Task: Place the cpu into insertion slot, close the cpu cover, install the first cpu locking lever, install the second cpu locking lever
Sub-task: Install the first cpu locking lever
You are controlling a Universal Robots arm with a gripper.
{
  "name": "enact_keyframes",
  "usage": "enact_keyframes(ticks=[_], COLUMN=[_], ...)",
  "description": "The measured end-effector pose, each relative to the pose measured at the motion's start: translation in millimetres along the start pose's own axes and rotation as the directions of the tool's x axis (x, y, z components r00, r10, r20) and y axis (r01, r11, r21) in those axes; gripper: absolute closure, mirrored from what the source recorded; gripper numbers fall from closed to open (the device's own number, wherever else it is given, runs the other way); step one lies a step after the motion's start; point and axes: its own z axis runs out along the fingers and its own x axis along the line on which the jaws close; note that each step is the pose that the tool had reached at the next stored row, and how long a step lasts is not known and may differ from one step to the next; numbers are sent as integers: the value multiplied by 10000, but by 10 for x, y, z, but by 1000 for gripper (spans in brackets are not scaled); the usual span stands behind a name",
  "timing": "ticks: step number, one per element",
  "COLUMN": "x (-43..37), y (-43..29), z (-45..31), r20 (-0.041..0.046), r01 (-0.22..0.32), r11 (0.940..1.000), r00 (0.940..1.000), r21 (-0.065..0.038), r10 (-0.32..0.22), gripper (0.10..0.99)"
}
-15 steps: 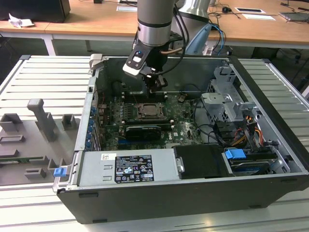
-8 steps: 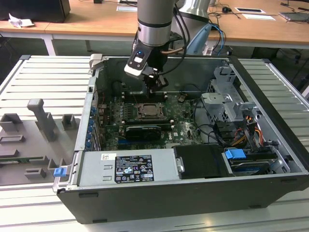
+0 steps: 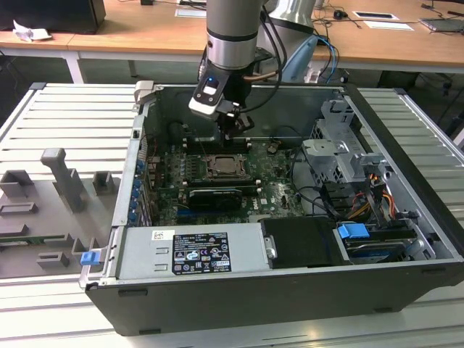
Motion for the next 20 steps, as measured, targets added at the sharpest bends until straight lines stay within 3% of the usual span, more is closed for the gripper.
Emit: enact_keyframes(ticks=[10, 20], x=[0, 0], y=[0, 0], z=[0, 0], r20=[-26, -50], r01=[863, 1620], r11=[9963, 9868], r00=[9963, 9868], r21=[11, 19], r10=[-863, -1620], gripper=[980, 980])
